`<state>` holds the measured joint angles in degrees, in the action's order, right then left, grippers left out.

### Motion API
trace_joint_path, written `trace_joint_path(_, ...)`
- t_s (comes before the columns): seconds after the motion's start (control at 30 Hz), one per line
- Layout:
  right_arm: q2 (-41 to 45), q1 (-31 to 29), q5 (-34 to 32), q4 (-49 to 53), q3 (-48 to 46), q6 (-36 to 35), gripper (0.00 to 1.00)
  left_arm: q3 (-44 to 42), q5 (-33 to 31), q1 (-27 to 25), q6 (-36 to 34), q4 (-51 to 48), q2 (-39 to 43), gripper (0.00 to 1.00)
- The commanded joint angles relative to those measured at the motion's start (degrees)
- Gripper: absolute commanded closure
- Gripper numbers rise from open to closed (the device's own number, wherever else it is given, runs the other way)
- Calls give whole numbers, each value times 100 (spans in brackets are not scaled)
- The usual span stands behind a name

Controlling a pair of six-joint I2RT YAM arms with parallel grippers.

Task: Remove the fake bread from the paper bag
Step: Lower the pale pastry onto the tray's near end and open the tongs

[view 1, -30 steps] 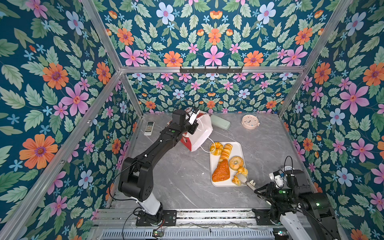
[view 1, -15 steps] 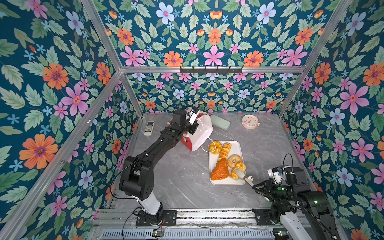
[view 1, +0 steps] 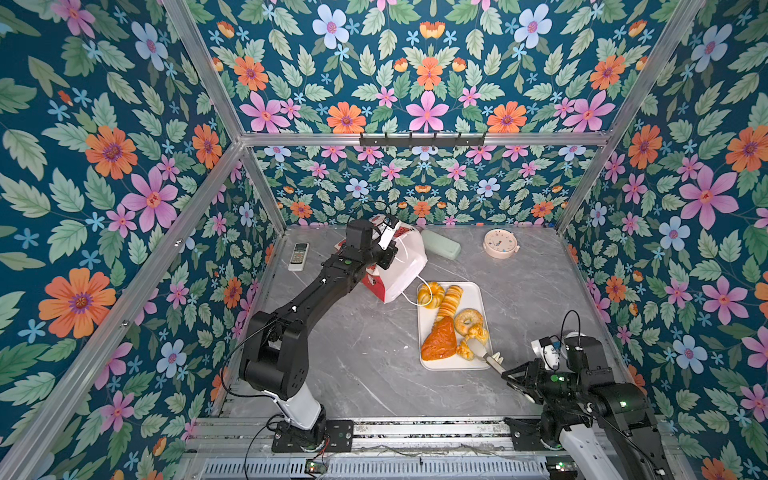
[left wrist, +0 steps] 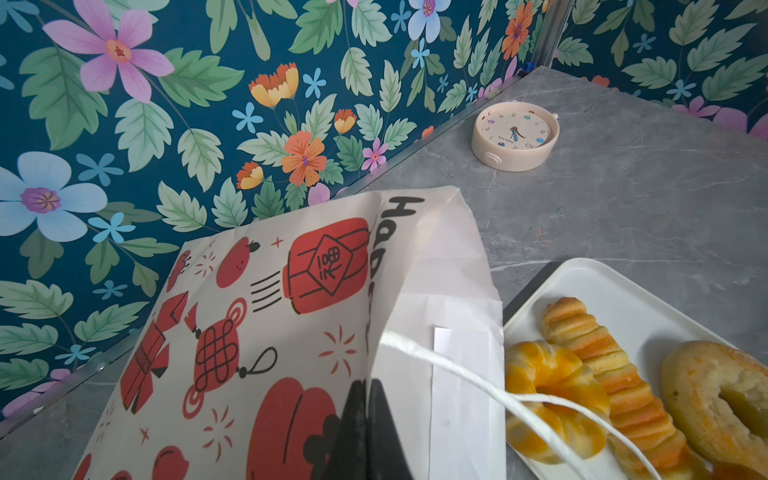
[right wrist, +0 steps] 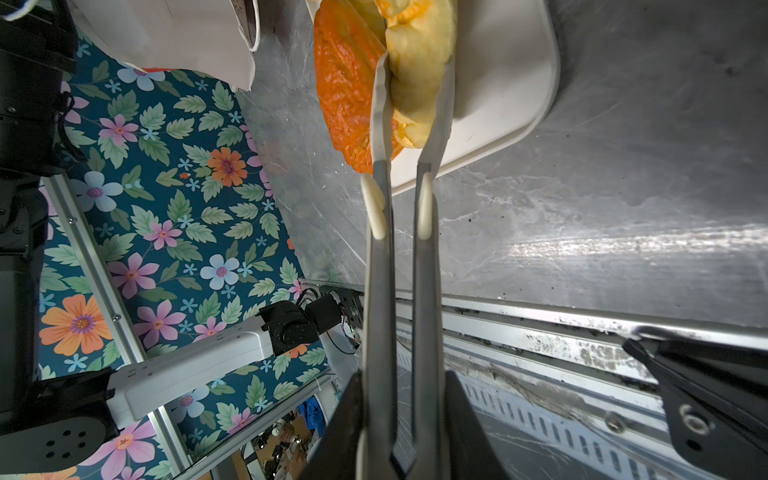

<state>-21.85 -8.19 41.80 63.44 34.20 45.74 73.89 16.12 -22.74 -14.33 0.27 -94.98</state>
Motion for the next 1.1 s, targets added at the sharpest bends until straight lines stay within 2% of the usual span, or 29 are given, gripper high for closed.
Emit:
trace_joint_path(0.0, -22, -5, -45, 88, -71, -239, 83, 16, 35, 1, 35, 97, 7, 98)
trace_joint_path(0.3, -301, -8, -648, 918, 207, -807, 73, 45, 71, 5, 27, 78, -27, 98)
trace_joint_path(0.57, -432, -1, -909, 1140, 346, -955, 56, 65, 85, 1, 35, 61, -34, 98)
trace_joint_path(0.77, -509, -1, -893, 1107, 476, -994, 56, 73, 89, 1, 35, 45, -56, 98)
trace_joint_path(1.07, -839, -4, -1113, 1709, 1013, -1266, 58, 134, 84, 4, 17, 25, -69, 98)
